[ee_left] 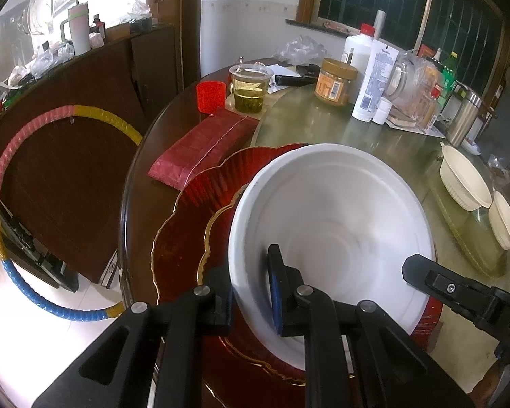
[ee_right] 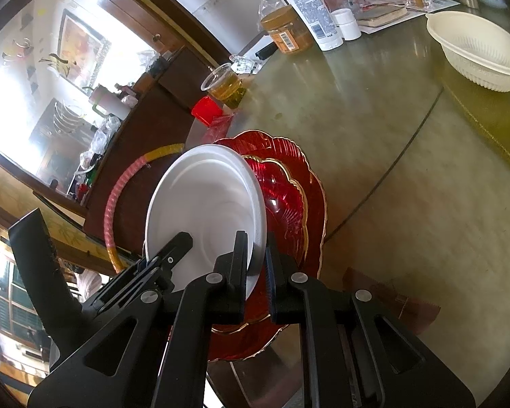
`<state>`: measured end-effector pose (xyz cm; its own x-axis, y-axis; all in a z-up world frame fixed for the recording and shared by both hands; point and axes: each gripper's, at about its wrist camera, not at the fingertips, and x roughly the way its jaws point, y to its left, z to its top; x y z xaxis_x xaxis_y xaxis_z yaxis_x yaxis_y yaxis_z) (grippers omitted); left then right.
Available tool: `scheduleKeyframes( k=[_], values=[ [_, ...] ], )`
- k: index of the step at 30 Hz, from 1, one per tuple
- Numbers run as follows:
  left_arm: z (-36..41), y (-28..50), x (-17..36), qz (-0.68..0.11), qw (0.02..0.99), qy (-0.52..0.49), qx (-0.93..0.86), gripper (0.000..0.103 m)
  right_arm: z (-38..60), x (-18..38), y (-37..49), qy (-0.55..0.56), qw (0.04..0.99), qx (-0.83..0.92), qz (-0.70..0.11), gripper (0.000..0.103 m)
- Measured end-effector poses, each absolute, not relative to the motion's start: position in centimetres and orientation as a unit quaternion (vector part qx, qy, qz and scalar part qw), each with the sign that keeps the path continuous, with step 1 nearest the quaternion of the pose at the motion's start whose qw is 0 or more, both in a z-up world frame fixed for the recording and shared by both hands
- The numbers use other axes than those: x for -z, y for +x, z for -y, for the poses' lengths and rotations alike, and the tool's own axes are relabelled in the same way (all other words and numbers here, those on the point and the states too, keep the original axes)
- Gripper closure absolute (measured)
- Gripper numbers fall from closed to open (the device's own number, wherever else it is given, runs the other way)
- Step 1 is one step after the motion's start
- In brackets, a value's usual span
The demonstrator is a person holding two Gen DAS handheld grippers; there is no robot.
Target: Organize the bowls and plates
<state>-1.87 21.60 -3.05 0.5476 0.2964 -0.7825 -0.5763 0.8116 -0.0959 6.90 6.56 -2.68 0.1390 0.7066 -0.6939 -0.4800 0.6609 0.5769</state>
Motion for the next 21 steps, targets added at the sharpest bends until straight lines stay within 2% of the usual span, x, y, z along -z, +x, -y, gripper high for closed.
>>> scheduleKeyframes(
  k=[21],
  values=[
    [-21.6, -1.91, 3.32, -0.41, 0.859, -0.172, -0.253, 0.085, -6.89, 2.85, 6.91, 0.097, 0.75, -0.395, -0.522, 0.093]
  ],
)
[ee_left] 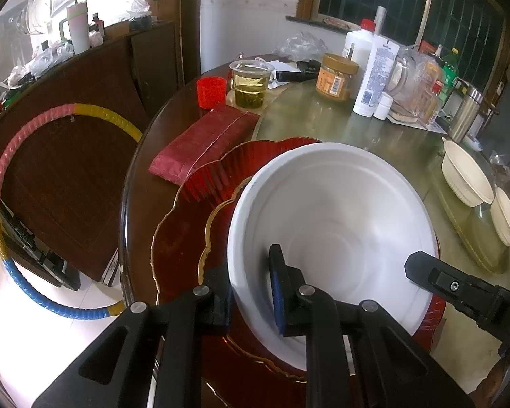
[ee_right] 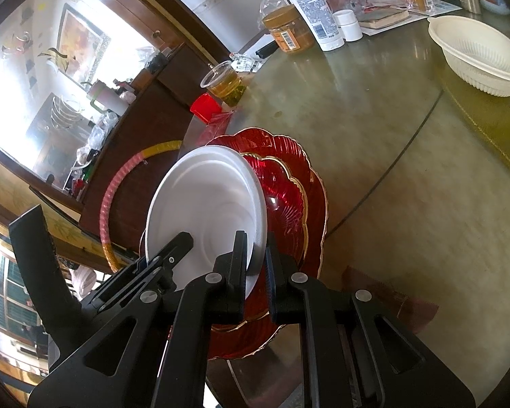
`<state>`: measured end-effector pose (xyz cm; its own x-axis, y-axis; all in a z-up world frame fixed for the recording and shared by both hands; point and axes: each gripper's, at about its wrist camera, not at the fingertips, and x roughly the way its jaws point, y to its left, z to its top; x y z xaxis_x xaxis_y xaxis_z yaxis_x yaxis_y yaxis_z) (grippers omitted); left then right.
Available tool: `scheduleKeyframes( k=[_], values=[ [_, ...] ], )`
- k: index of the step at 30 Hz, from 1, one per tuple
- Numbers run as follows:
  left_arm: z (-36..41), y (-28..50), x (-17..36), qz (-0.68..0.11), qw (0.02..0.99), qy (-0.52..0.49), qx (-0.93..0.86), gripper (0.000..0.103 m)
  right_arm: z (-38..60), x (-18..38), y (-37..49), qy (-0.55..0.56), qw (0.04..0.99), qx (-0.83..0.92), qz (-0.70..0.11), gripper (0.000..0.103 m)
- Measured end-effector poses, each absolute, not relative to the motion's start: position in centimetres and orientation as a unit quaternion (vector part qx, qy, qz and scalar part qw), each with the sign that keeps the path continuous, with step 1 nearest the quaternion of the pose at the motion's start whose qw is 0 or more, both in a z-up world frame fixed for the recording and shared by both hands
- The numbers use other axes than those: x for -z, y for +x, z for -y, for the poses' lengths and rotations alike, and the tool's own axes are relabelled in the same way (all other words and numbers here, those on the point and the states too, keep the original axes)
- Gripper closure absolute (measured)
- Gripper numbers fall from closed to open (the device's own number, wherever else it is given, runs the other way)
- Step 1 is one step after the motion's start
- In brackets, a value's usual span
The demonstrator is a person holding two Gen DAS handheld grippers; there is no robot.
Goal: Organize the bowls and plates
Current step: 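Lower the white plate onto the red stack and open the left tool while the right tool does the same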
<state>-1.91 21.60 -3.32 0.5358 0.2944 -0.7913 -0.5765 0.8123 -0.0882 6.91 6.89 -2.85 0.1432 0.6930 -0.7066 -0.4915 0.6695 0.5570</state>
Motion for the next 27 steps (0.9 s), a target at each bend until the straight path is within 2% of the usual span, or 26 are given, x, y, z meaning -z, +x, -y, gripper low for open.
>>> scheduleKeyframes(
  k=[5, 7, 8, 9, 19, 20, 21, 22, 23, 26, 27],
  values=[
    [-21.8, -2.0, 3.4, -0.411, 0.857, -0.179, -0.253, 0.083, -6.9, 2.7, 6.9, 0.099, 0.747, -0.397, -0.523, 0.092],
    [-21.8, -2.1, 3.3, -0.408, 0.858, -0.184, -0.253, 0.072, -6.8, 2.6, 6.9, 0.101, 0.747, -0.397, -0.523, 0.092],
    [-21.9, -2.2, 3.2, -0.404, 0.859, -0.188, -0.253, 0.062, -6.8, 2.5, 6.9, 0.1, 0.75, -0.394, -0.521, 0.092],
    [-21.9, -2.3, 3.0, -0.397, 0.861, -0.191, -0.253, 0.059, -6.7, 2.5, 7.0, 0.1, 0.752, -0.394, -0.519, 0.089],
    [-21.8, -2.7, 2.0, -0.374, 0.868, -0.184, -0.268, 0.055, -5.9, 2.0, 7.0, 0.105, 0.762, -0.385, -0.511, 0.089],
    [-21.7, -2.8, 1.9, -0.373, 0.869, -0.183, -0.269, 0.051, -5.9, 2.0, 7.0, 0.106, 0.762, -0.384, -0.511, 0.08],
    [-21.6, -2.8, 1.8, -0.371, 0.87, -0.181, -0.271, 0.047, -5.8, 2.0, 7.0, 0.108, 0.761, -0.383, -0.511, 0.059],
    [-21.6, -2.9, 1.8, -0.369, 0.87, -0.18, -0.272, 0.045, -5.6, 1.9, 7.0, 0.12, 0.759, -0.389, -0.509, 0.049],
    [-21.6, -2.9, 1.7, -0.367, 0.871, -0.179, -0.273, 0.043, -5.6, 1.8, 6.9, 0.125, 0.757, -0.392, -0.507, 0.044],
    [-21.5, -3.2, 1.4, -0.362, 0.873, -0.179, -0.274, 0.038, -5.5, 1.4, 6.7, 0.124, 0.761, -0.391, -0.502, 0.041],
    [-21.5, -3.2, 1.3, -0.36, 0.873, -0.179, -0.275, 0.036, -5.3, 1.2, 6.6, 0.131, 0.759, -0.397, -0.499, 0.037]
  ],
)
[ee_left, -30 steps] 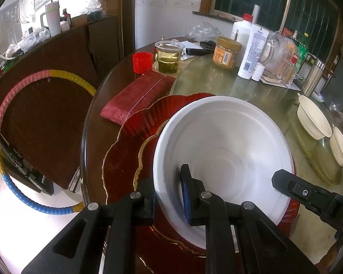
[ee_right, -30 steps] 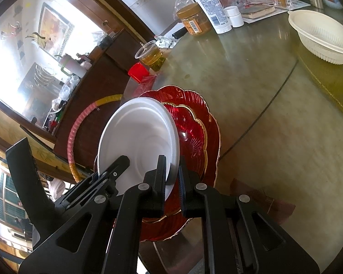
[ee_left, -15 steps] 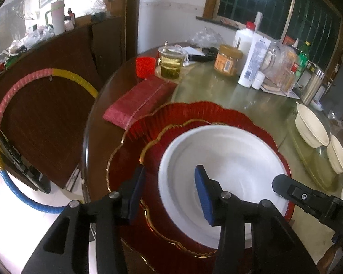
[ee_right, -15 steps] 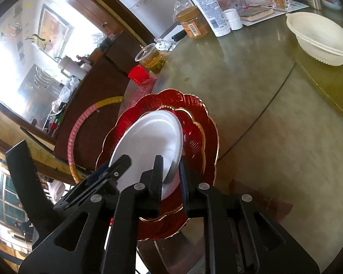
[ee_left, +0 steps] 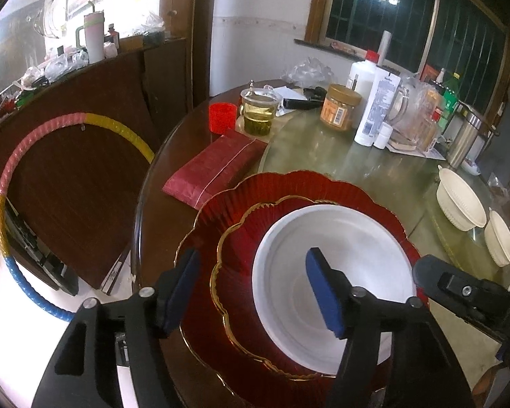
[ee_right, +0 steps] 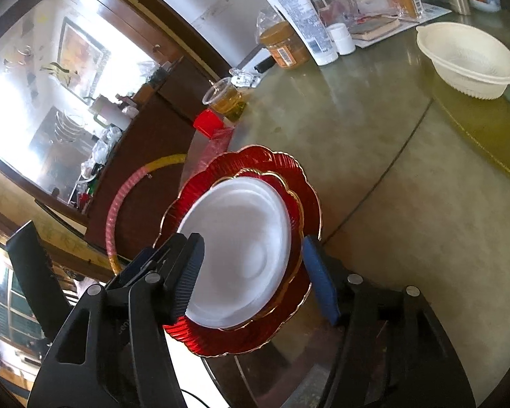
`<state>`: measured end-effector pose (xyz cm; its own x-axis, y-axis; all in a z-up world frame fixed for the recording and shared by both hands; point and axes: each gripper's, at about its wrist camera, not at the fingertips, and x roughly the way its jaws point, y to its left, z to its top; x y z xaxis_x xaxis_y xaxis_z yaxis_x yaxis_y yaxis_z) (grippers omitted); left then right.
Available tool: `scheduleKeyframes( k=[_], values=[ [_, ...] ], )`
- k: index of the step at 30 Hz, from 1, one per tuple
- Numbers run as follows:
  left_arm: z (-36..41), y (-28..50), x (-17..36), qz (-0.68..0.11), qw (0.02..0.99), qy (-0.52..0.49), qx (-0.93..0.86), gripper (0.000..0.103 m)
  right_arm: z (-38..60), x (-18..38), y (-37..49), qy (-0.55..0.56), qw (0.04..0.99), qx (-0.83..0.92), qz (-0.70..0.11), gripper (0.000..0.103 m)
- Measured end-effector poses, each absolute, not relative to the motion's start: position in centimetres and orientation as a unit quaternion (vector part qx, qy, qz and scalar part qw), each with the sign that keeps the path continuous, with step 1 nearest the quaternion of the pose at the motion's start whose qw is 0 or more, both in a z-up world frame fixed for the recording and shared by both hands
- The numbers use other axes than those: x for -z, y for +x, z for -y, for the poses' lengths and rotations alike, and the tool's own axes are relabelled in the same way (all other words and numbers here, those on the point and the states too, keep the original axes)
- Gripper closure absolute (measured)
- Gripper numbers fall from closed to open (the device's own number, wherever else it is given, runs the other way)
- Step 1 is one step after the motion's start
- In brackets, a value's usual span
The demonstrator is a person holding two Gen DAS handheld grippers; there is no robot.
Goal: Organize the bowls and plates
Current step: 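Lower the white plate onto the red stack and open the left tool while the right tool does the same, then move both open tools toward the white plates beside the cream bowls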
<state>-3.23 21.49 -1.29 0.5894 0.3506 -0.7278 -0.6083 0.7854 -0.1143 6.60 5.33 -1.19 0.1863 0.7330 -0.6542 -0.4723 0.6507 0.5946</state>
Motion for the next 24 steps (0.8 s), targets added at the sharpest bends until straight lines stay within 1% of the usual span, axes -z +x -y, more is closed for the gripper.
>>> scheduleKeyframes(
  k=[2, 9, 10, 11, 17, 24],
  values=[
    [-21.4, -3.3, 1.1, -0.356, 0.874, -0.178, -0.278, 0.032, -5.1, 0.9, 6.6, 0.139, 0.759, -0.4, -0.494, 0.03],
    [-21.1, -3.6, 0.4, -0.343, 0.878, -0.177, -0.284, 0.025, -3.5, -0.2, 6.4, 0.173, 0.759, -0.414, -0.473, 0.029],
    [-21.1, -3.6, 0.2, -0.34, 0.879, -0.179, -0.283, 0.025, -3.2, -0.3, 6.4, 0.179, 0.758, -0.414, -0.47, 0.026],
    [-21.0, -3.7, 0.1, -0.337, 0.88, -0.181, -0.282, 0.025, -2.8, -0.4, 6.5, 0.187, 0.758, -0.414, -0.468, 0.019],
    [-19.9, -3.8, -1.3, -0.312, 0.895, -0.185, -0.261, 0.024, -1.1, -0.2, 7.0, 0.208, 0.748, -0.411, -0.478, 0.018],
    [-16.9, -2.1, -2.9, -0.304, 0.913, -0.166, -0.216, 0.022, 1.7, 0.5, 8.0, 0.236, 0.737, -0.399, -0.492, 0.018]
  ],
)
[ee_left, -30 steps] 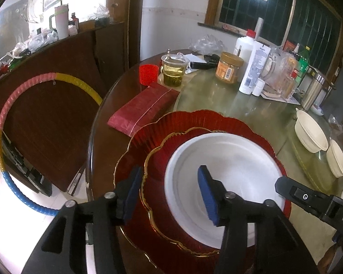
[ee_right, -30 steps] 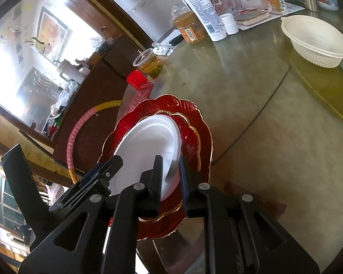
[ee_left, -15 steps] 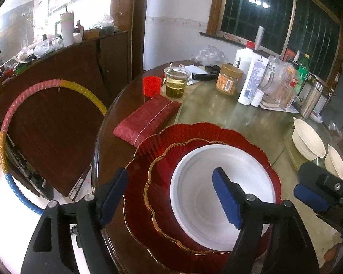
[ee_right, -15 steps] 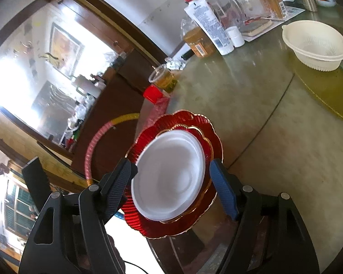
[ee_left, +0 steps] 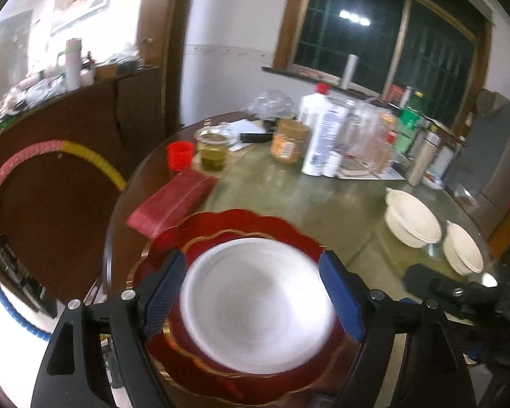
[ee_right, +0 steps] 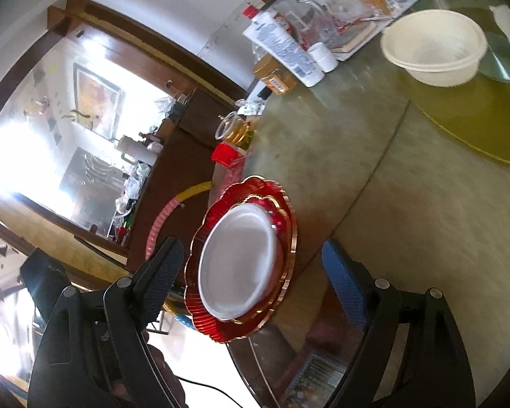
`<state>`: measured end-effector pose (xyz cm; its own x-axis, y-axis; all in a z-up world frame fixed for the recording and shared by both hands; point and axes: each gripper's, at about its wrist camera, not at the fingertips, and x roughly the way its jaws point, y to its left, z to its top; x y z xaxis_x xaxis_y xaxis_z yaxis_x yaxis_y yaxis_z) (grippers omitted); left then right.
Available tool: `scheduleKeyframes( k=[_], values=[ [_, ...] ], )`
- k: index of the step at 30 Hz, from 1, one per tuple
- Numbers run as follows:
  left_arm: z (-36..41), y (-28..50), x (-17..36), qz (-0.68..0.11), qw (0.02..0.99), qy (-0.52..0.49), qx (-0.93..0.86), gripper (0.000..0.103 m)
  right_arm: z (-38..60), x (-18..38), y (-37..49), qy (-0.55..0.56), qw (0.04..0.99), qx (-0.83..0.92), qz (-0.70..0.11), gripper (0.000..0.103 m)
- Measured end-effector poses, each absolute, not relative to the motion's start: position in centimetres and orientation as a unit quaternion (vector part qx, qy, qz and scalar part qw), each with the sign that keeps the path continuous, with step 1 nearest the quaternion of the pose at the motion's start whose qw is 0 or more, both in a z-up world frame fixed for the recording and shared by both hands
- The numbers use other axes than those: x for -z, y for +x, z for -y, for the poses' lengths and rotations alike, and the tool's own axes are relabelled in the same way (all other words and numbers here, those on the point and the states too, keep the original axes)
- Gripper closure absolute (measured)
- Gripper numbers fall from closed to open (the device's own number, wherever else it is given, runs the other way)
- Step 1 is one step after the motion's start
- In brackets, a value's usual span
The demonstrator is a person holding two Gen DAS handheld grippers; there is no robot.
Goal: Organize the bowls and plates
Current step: 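Move both open tools toward the white plates beside the cream bowls, then grasp a white plate rim with the left tool while the right tool grasps another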
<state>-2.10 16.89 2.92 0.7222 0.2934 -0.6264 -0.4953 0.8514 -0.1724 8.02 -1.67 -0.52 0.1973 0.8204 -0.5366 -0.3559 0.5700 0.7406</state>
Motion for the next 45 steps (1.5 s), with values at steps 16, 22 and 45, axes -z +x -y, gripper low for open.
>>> scheduleKeyframes(
  k=[16, 22, 45],
  values=[
    [-5.9, 5.3, -1.4, -0.38, 0.915, -0.13, -0.047, 0.021, 15.0, 0.5, 8.5, 0.281, 0.768, -0.313, -0.483, 0.0],
    [-1.6, 7.0, -1.2, -0.403, 0.906, -0.129, 0.016, 0.021, 22.2, -1.4, 6.6, 0.31, 0.792, -0.285, -0.442, 0.0],
    [12.2, 15.0, 0.6, -0.466, 0.859, -0.153, 0.147, 0.021, 40.2, 2.3, 7.3, 0.474, 0.781, -0.087, -0.397, 0.003]
  ],
)
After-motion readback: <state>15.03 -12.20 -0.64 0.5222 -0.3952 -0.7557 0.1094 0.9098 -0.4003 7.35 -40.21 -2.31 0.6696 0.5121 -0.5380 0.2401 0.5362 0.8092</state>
